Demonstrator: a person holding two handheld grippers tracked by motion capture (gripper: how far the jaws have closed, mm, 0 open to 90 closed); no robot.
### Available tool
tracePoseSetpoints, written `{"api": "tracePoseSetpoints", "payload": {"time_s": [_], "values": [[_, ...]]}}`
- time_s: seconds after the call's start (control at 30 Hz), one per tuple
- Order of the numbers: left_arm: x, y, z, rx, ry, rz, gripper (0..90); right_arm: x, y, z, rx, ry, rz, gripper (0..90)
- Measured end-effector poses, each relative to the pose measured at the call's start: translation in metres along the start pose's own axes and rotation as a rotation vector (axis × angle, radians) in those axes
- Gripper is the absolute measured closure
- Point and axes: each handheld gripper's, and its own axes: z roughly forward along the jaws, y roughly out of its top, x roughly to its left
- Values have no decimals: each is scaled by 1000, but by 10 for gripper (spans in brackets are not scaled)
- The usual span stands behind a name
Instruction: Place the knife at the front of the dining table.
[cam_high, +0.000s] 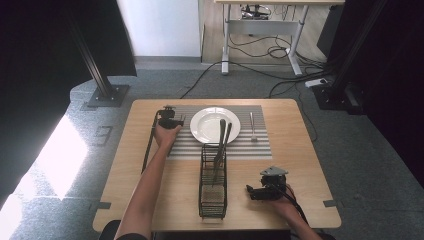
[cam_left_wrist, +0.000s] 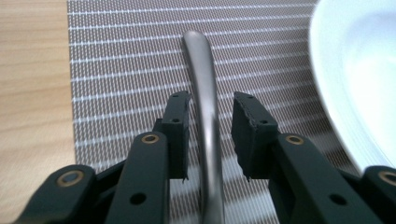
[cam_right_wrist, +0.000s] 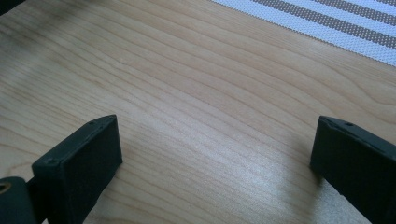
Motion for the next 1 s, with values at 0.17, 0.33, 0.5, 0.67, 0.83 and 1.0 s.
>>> {"api": "tracePoseSetpoints", "payload": {"time_s": [0.17,0.33,0.5,0.67,0.83,1.0], "values": [[-2,-9,-14,12,-1,51,657,0,0,0,0,1,-4,21],[2,-19,-24,32,-3,70,661,1,-1,-1,0,2,-2,21],[2,-25,-22,53,-27,80,695,1,-1,-1,0,2,-2,21],[0,-25,-18,49,-15,79,736,1,-1,-1,0,3,-2,21],[-1,-23,-12,18,12,78,797,1,-1,-1,1,3,-2,21],[4,-17,-5,-14,31,43,802,1,-1,-1,1,7,-5,20]]}}
